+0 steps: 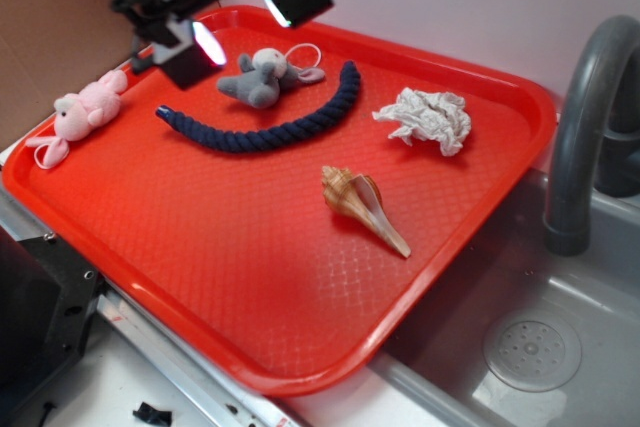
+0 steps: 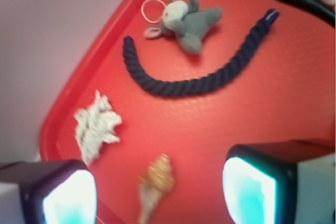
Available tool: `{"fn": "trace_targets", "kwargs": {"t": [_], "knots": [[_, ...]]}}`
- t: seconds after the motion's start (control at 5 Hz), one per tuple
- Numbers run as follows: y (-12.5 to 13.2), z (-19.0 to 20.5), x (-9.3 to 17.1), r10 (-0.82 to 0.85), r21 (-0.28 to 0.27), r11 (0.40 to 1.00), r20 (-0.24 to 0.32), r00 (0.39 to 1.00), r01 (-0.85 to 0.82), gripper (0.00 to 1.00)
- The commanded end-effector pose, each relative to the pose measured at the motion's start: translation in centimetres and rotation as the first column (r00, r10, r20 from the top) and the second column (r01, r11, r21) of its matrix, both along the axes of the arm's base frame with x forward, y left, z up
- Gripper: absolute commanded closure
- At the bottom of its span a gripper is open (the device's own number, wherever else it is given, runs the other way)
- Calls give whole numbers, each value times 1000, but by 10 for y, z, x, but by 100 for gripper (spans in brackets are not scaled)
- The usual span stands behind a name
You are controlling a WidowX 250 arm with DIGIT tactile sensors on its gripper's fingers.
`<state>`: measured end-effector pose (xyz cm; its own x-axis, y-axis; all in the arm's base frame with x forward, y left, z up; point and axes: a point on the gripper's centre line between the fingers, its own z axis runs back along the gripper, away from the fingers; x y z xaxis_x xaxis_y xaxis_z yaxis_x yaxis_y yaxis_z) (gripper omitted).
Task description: Grab the white paper.
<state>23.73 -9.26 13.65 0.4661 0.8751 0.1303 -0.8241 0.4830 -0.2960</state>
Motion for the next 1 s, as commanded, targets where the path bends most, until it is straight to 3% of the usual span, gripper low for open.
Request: {"fn": "trace_targets", "kwargs": {"t": [0.0,0.2,0.4,0.8], "knots": [[-12,-31,71,51,-8,999,50,997,-50,0],[-20,-55,100,23,7,1000,5,1000,-23,0],[-31,-76,106,3,81,997,-41,999,0,0],[-43,-96,109,-32,138,989,-125,992,49,0]]}}
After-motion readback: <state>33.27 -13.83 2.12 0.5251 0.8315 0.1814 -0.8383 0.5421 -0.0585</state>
